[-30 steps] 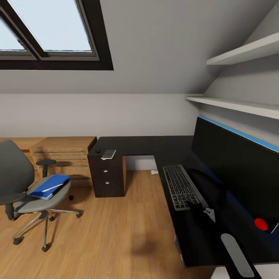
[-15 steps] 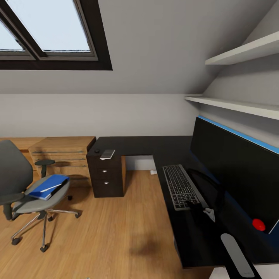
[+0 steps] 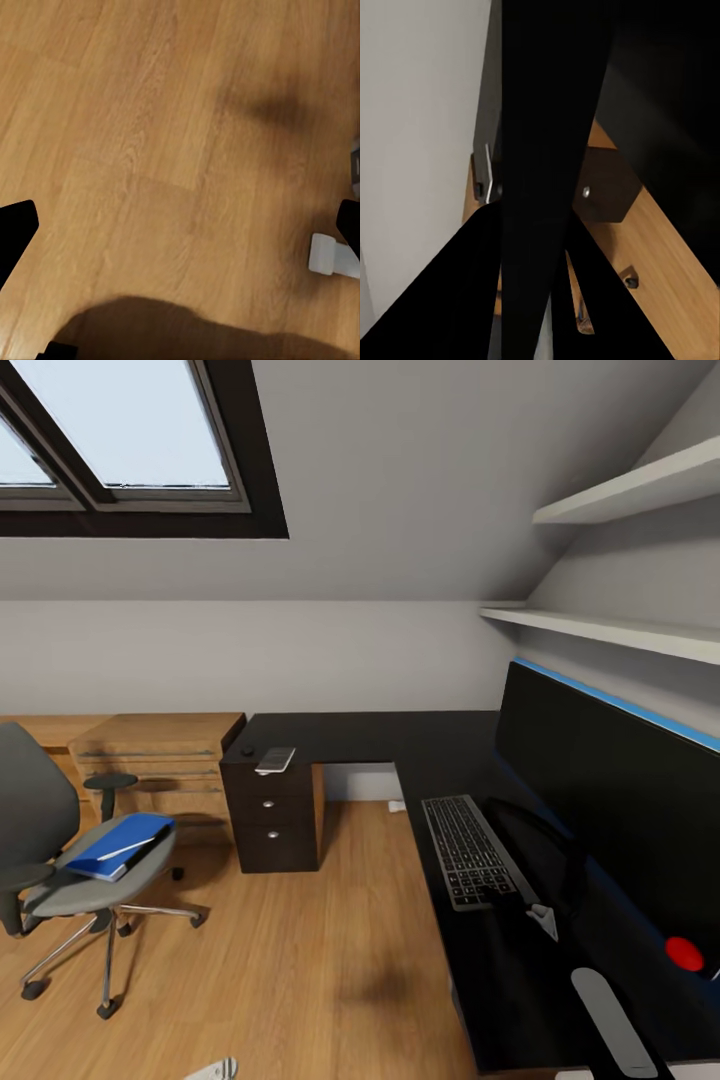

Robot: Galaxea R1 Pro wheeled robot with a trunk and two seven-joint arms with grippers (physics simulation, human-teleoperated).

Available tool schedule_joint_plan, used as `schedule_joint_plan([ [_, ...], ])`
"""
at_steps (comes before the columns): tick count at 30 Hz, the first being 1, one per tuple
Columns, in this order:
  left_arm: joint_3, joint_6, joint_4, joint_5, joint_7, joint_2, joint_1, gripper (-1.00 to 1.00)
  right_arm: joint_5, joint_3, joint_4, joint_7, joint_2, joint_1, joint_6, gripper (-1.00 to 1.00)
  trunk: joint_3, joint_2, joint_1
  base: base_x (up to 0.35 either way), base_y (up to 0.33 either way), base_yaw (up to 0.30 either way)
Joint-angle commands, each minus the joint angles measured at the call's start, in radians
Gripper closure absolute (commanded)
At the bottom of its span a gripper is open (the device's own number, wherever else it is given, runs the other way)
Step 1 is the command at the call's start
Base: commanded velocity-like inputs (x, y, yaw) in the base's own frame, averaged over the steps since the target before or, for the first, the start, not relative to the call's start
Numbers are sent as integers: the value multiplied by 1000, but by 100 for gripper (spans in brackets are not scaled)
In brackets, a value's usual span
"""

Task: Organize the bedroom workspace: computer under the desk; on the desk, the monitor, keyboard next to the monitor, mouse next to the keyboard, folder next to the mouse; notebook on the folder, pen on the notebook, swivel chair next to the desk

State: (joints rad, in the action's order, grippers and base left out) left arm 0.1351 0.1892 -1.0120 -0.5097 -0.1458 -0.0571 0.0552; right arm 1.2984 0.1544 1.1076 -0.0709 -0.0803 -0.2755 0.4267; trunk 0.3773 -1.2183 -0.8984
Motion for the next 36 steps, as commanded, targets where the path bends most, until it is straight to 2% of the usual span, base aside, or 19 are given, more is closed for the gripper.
schedule_joint_plan([
  [1, 3, 3, -3, -10, -9, -1, 0, -100, 6, 2, 0, -4, 0, -1, 6, 100, 4, -8, -4, 0, 0, 0],
  [6, 3, 3, -3, -10, -8, -2, 0, -100, 5, 4, 0, -3, -9, -1, 6, 100, 20, -43, -23, 0, 0, 0],
  [9, 4, 3, -3, -10, -9, -1, 0, -100, 6, 26, -1, -3, -10, -1, 9, 100, 29, -64, -35, 0, 0, 0],
  [14, 6, 3, -3, -10, -10, -1, 0, -100, 6, 38, -2, -2, -10, -1, 9, 100, 45, -99, -54, 0, 0, 0],
  [20, 6, 3, -3, -10, -9, -1, 0, -100, 6, 39, -2, -3, -10, -1, 9, 100, 48, -106, -58, 0, 0, 0],
  [36, 6, 3, -3, -9, -12, -1, 0, -100, 6, 38, -2, -1, -10, -1, 9, 100, 98, -218, -119, 0, 0, 0],
])
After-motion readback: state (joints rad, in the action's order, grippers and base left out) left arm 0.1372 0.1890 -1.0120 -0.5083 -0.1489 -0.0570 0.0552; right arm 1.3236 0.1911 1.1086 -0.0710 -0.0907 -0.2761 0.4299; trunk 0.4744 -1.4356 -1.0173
